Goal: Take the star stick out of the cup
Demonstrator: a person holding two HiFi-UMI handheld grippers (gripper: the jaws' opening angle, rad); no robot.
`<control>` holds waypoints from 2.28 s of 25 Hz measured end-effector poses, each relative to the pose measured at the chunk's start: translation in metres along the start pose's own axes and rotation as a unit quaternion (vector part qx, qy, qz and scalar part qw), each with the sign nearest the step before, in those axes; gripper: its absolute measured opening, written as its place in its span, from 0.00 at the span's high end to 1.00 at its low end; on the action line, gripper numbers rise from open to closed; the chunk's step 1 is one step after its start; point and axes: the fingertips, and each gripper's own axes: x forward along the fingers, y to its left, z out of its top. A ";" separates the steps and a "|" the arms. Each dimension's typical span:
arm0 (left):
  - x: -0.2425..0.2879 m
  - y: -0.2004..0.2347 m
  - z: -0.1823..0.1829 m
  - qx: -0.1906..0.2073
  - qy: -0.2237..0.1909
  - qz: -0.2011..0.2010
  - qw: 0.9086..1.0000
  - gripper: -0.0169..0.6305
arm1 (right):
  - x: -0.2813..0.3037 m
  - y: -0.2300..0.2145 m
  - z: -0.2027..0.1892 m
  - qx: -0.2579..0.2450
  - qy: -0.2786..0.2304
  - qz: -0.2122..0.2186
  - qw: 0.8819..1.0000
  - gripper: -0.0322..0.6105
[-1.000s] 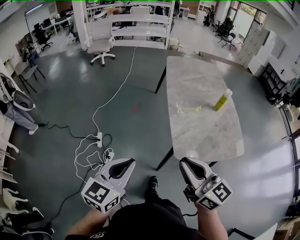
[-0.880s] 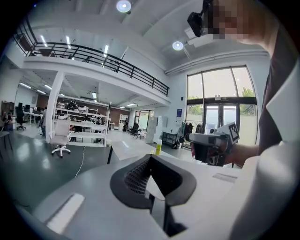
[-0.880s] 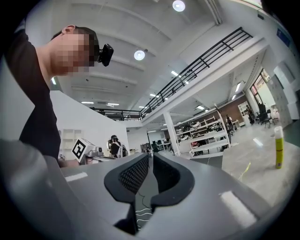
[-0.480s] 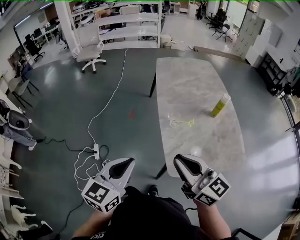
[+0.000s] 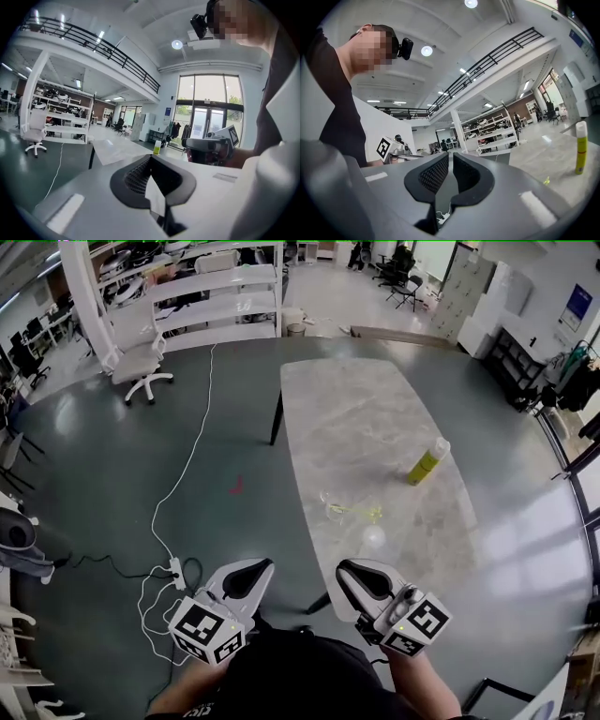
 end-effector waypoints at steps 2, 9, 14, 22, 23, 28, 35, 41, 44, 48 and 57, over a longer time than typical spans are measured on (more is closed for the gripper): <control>0.013 0.024 0.007 0.002 0.004 -0.024 1.000 0.97 | 0.025 -0.009 0.004 0.001 -0.004 -0.017 1.000 0.88; 0.043 0.108 0.039 0.037 0.035 -0.115 0.992 0.97 | 0.122 -0.029 0.030 0.005 -0.037 -0.069 0.997 0.89; 0.056 0.148 0.055 0.050 0.054 -0.176 0.982 0.97 | 0.181 -0.034 0.033 0.036 -0.055 -0.103 0.993 0.90; 0.094 0.170 0.064 0.064 0.060 -0.233 0.969 0.97 | 0.193 -0.049 0.025 0.061 -0.054 -0.156 0.984 0.91; 0.102 0.167 0.065 0.066 0.059 -0.242 0.966 0.97 | 0.188 -0.055 0.026 0.062 -0.057 -0.167 0.982 0.91; 0.141 0.133 0.063 0.082 0.074 -0.298 0.948 0.97 | 0.152 -0.083 0.040 0.069 -0.088 -0.219 0.969 0.93; 0.182 0.078 0.049 0.132 0.085 -0.348 0.924 0.90 | 0.089 -0.110 0.049 0.054 -0.123 -0.259 0.957 0.93; 0.206 0.040 0.025 0.171 0.107 -0.392 0.898 0.81 | 0.052 -0.118 0.045 0.061 -0.138 -0.296 0.943 0.93; 0.227 0.026 0.005 0.189 0.122 -0.414 0.882 0.79 | 0.040 -0.127 0.041 0.060 -0.136 -0.318 0.936 0.93; 0.250 0.009 -0.033 0.202 0.160 -0.438 0.861 0.76 | 0.019 -0.134 0.032 0.080 -0.149 -0.355 0.919 0.93; 0.285 -0.014 -0.098 0.259 0.202 -0.468 0.820 0.75 | -0.013 -0.139 0.019 0.107 -0.178 -0.409 0.889 0.93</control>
